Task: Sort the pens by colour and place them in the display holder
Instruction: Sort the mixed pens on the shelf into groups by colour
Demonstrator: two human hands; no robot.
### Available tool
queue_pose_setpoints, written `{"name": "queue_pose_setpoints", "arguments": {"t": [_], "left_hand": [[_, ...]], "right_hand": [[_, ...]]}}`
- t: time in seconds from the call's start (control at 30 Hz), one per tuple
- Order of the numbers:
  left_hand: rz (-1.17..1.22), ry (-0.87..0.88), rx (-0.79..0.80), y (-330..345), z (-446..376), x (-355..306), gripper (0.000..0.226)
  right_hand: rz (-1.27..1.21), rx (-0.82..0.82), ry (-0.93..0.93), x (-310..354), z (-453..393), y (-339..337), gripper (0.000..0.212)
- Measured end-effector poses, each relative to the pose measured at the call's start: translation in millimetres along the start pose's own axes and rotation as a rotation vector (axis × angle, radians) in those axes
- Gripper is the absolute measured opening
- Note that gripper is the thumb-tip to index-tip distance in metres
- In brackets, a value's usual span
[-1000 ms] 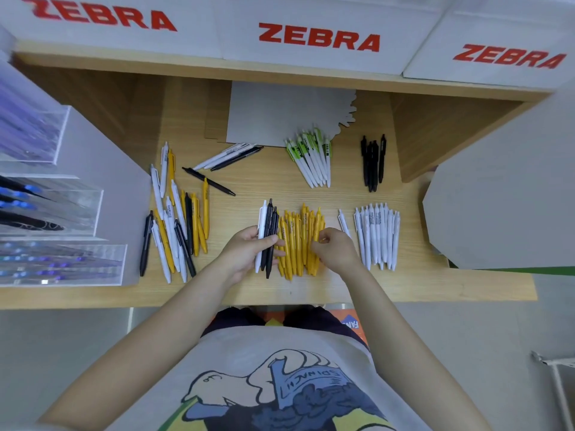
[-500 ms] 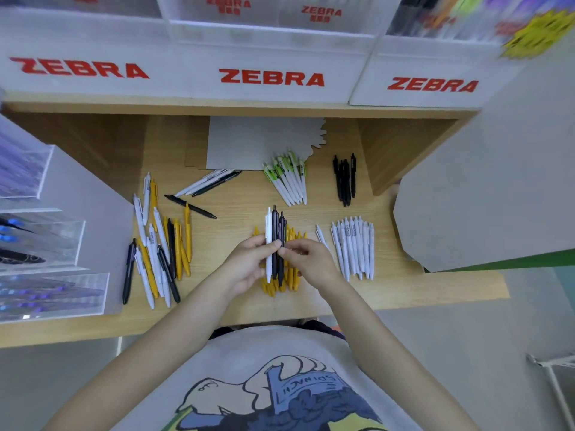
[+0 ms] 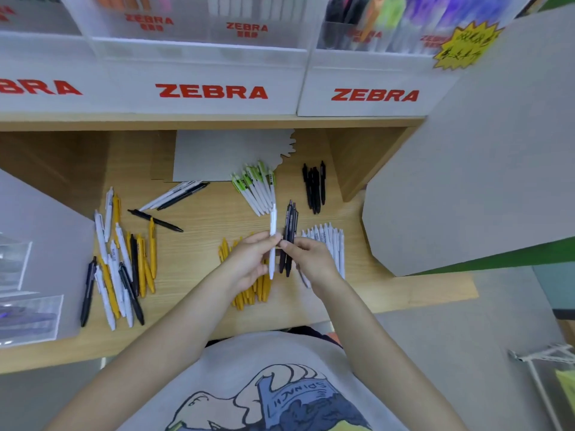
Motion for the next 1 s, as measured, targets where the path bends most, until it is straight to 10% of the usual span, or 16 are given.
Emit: {"name": "queue_pose_setpoints", "arguments": {"t": [1.0], "left_hand": [[-0.12,0.122,-0.258,22,-58,16,0.035]], "right_hand": [[-0.043,-0.219,-0.058,-14,-105,-106,0.04]]}}
Point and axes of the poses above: each hand's wrist, its own z-axis away from the middle knuckle, its own y-axis out of the palm, x = y × z, the point moved 5 cm from there along -z, towards the middle knuckle, and after that the axes turned 13 degrees about z, right-handed, at the moved point
